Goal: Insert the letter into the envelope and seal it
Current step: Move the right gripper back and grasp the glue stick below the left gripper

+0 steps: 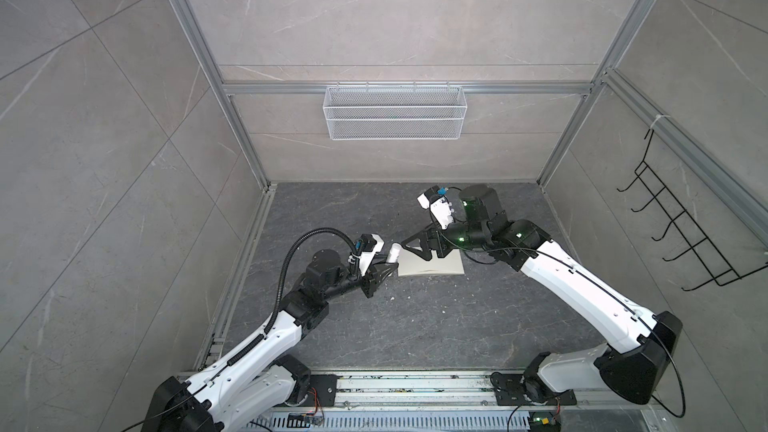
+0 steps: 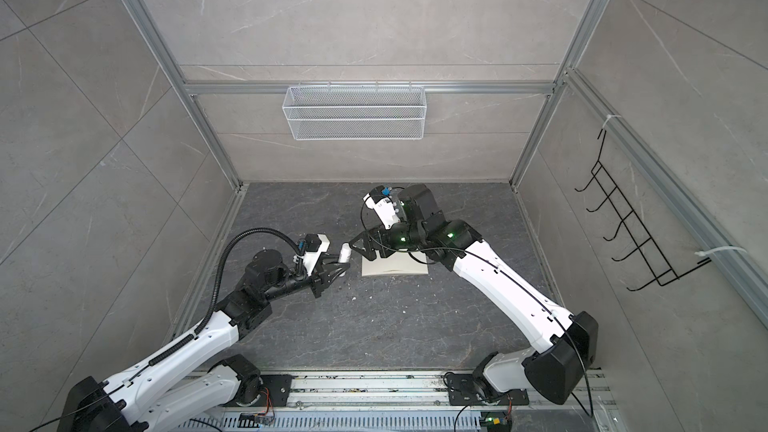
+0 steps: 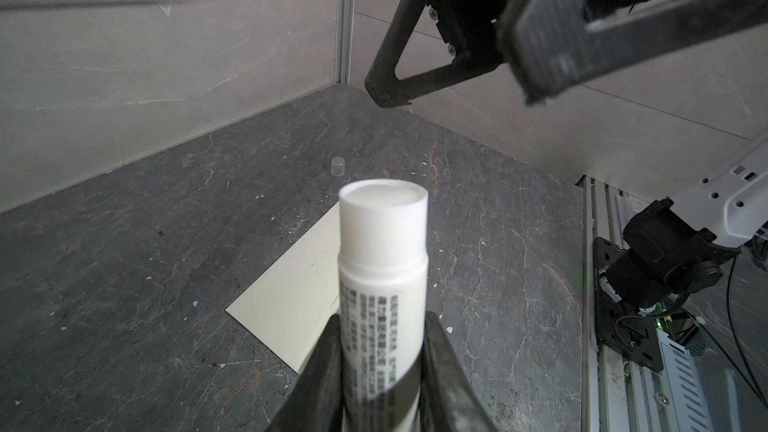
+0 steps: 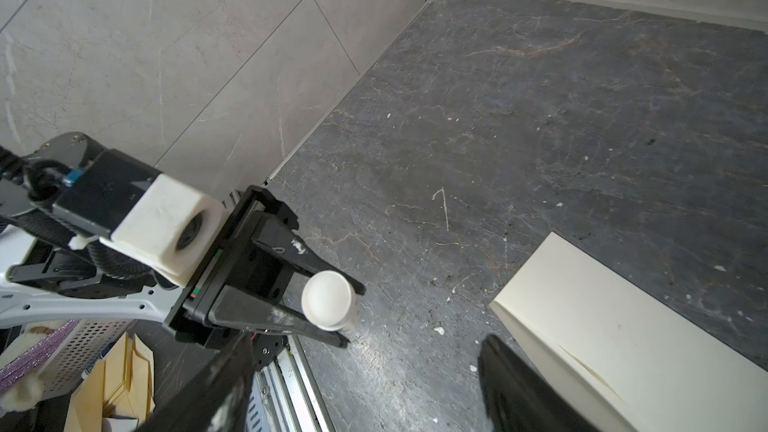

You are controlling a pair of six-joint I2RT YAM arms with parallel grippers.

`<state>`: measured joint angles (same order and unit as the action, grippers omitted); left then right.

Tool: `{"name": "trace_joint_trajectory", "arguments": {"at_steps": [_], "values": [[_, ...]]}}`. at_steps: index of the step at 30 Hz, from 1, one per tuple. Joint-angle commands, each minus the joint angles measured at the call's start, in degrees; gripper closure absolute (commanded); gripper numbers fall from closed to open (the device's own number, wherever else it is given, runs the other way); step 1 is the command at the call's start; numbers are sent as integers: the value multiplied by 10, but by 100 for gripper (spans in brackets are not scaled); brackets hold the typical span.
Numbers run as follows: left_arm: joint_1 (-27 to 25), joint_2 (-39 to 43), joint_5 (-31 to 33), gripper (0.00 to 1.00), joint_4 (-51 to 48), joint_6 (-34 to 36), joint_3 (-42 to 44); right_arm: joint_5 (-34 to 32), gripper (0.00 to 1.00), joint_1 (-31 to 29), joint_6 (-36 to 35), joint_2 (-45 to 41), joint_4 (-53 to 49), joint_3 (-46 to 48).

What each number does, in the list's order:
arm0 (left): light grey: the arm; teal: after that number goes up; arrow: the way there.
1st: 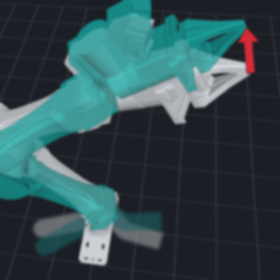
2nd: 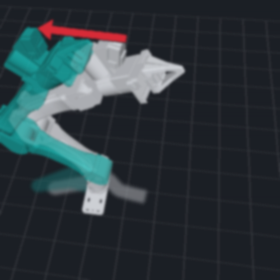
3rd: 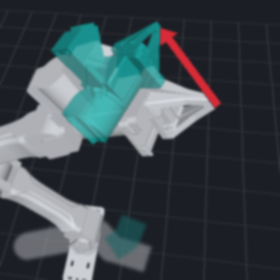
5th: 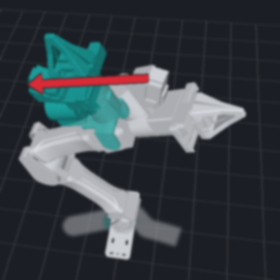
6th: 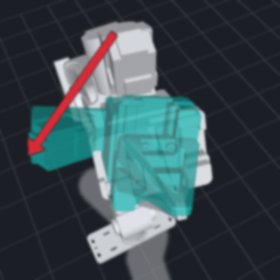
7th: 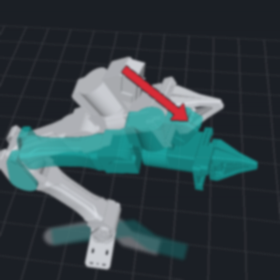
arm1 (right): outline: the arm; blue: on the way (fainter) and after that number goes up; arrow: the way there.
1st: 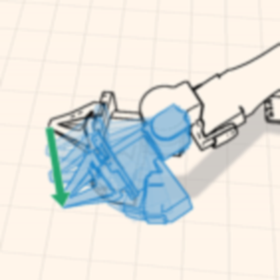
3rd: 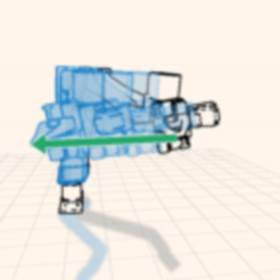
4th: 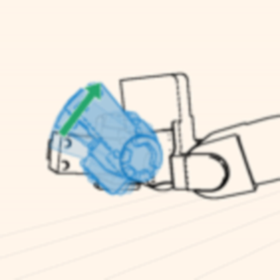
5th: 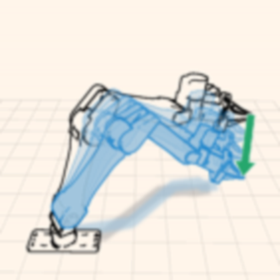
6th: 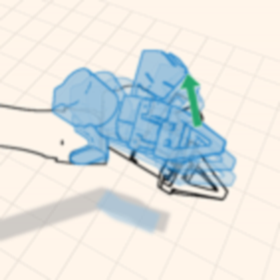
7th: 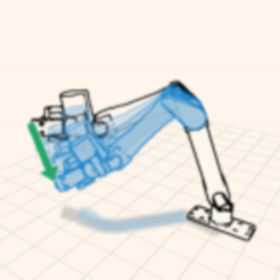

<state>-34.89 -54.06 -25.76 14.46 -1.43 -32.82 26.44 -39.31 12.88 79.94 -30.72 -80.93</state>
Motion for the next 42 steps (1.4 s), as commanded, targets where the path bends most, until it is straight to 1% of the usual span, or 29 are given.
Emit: {"name": "trace_joint_trajectory", "arguments": {"at_steps": [1,5,10,11,13,15,22,27,28,29,31,34,36,38,42], "values": [[-2,-4,-17,100,44,-13,-4,-37,15,-28,-1,11,13,-9],[-2,-10,-19,100,44,-13,-7,-55,19,-58,-10,34,10,-28],[-3,-9,-19,100,45,-15,-8,-69,28,-78,-16,58,6,-42],[-3,-7,-19,100,45,-15,-7,-70,33,-80,-16,61,9,-40],[-2,-3,-19,100,45,-14,-5,-75,38,-84,-16,63,10,-38],[-3,-1,-18,100,45,-13,-3,-78,48,-84,-16,65,12,-38],[-3,4,-18,100,44,-13,0,-80,71,-85,-14,68,16,-35],[-3,5,-18,100,43,-16,-1,-80,84,-86,-18,70,13,-35],[-2,6,-19,97,43,-19,-2,-81,86,-87,-21,69,12,-35],[-3,8,-21,91,45,-23,-1,-81,87,-87,-26,68,9,-35],[-2,11,-28,72,53,-32,2,-80,89,-86,-46,65,-2,-38],[-2,23,-43,51,74,-40,14,-85,93,-85,-80,51,-19,-39],[-3,37,-55,41,96,-46,28,-83,94,-85,-99,42,-27,-39],[-2,50,-69,37,119,-48,42,-67,94,-86,-117,34,-36,-40],[-3,67,-109,35,126,-46,49,-24,94,-84,-141,27,-48,-43]]}}
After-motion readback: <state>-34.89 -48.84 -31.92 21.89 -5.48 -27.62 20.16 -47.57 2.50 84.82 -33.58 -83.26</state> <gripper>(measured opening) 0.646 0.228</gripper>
